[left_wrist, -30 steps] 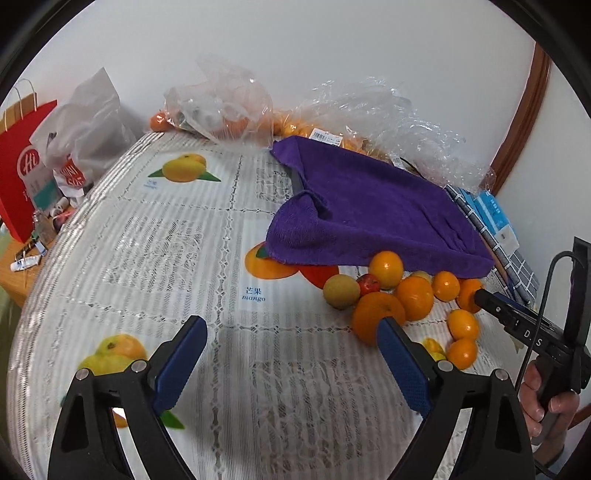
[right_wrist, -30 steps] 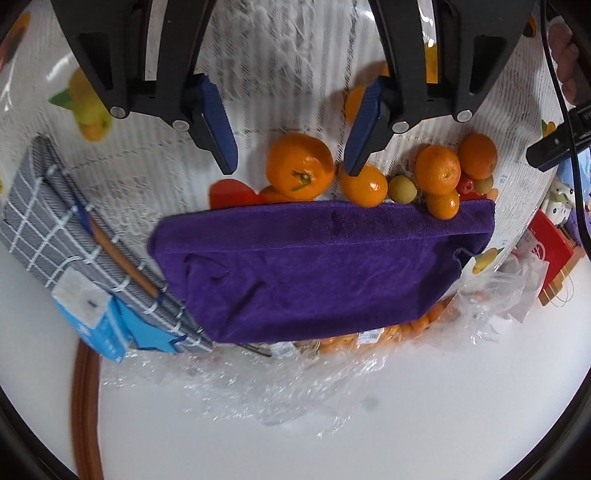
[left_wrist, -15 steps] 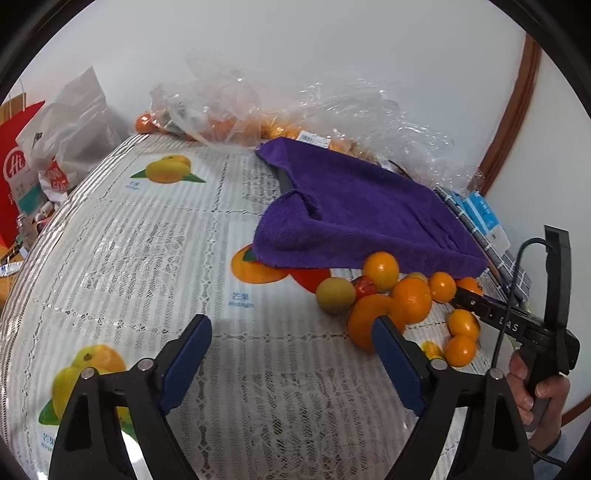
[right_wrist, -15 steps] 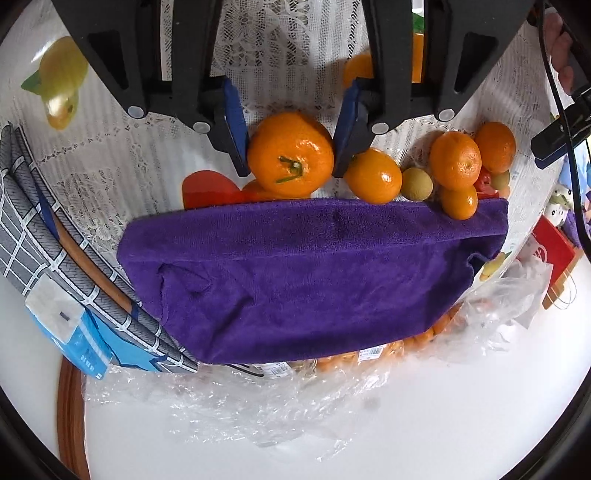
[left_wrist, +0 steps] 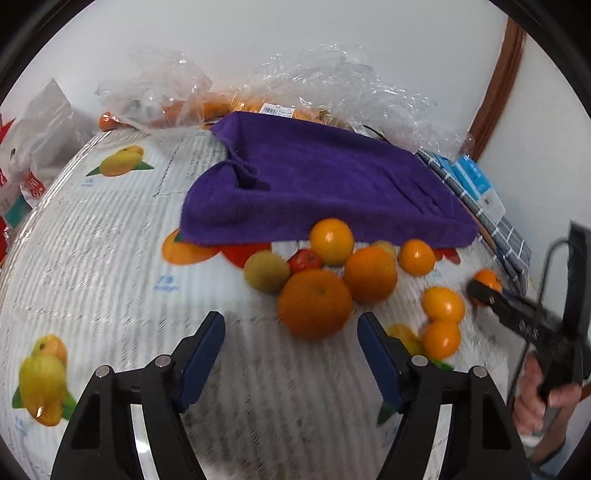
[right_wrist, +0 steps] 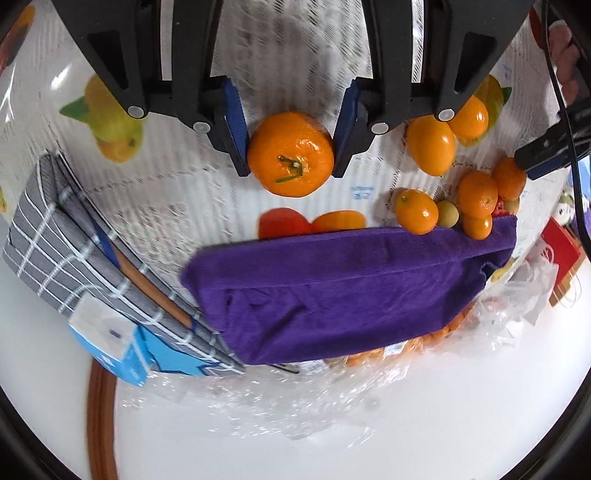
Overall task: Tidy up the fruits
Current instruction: 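Grasp a large orange with the right tool while the left tool grasps another large orange, then lift and carry both held oranges over the purple towel with both tools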
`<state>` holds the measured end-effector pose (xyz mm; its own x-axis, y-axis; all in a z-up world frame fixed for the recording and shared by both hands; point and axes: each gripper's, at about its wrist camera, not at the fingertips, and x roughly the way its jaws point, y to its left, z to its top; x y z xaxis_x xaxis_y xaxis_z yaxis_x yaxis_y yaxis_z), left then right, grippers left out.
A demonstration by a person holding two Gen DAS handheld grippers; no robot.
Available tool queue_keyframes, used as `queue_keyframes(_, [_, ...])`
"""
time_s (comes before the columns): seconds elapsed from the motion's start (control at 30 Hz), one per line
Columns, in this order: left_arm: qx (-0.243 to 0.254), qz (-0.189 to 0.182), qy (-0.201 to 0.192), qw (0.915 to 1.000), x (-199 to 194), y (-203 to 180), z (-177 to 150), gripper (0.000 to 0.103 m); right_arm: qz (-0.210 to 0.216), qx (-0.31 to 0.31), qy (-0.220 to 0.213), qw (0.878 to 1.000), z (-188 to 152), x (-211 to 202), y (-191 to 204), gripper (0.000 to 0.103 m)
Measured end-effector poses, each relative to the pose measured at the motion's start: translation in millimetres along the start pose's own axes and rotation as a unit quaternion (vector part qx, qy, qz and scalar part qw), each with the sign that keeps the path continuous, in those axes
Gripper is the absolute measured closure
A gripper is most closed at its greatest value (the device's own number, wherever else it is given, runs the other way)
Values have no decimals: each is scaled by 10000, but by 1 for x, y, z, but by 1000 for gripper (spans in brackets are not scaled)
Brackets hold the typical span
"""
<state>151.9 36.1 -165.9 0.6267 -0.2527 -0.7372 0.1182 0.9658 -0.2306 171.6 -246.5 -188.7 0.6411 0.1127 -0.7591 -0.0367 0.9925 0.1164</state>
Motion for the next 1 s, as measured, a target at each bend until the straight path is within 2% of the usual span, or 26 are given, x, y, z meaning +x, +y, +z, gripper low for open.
queue_keyframes(0.07, [-58,-43,63,10000,6,-4,3,33,15,65,-20,10000,-2,-3,-4,60])
queue_keyframes(0.2, [90,71,-65,9999,11,-13,3,38,90,99,-65,9999,-5,-7,-5,60])
queue_keyframes(0.23, [93,71,-86,9999,11,-14,3,43,69,96,-74,9999,-5,-7,-5,60])
queue_keyframes(0.27, [67,-1,-107,9999,10,-12,3,53,22,96,-73,9999,-6,-7,-5,60])
queue_keyframes(0.33, [-34,-172,-82,9998,11,-8,3,62,-14,83,-34,10000,-5,-5,-3,60])
queue_keyframes(0.5, [-270,-592,-204,9977,5,3,0,62,107,-1,-19,9999,-5,-4,0,60])
queue_keyframes(0.73, [-100,-711,-593,9957,-10,-5,-2,62,163,96,-180,9997,-5,-10,-5,60])
queue_keyframes(0.87, [-334,-1188,-540,9909,-12,3,0,62,227,41,-242,9994,-6,-12,-2,60])
queue_keyframes(1.0, [-527,-1082,-665,9905,-15,10,1,62,351,13,-420,9985,-7,-20,-1,60])
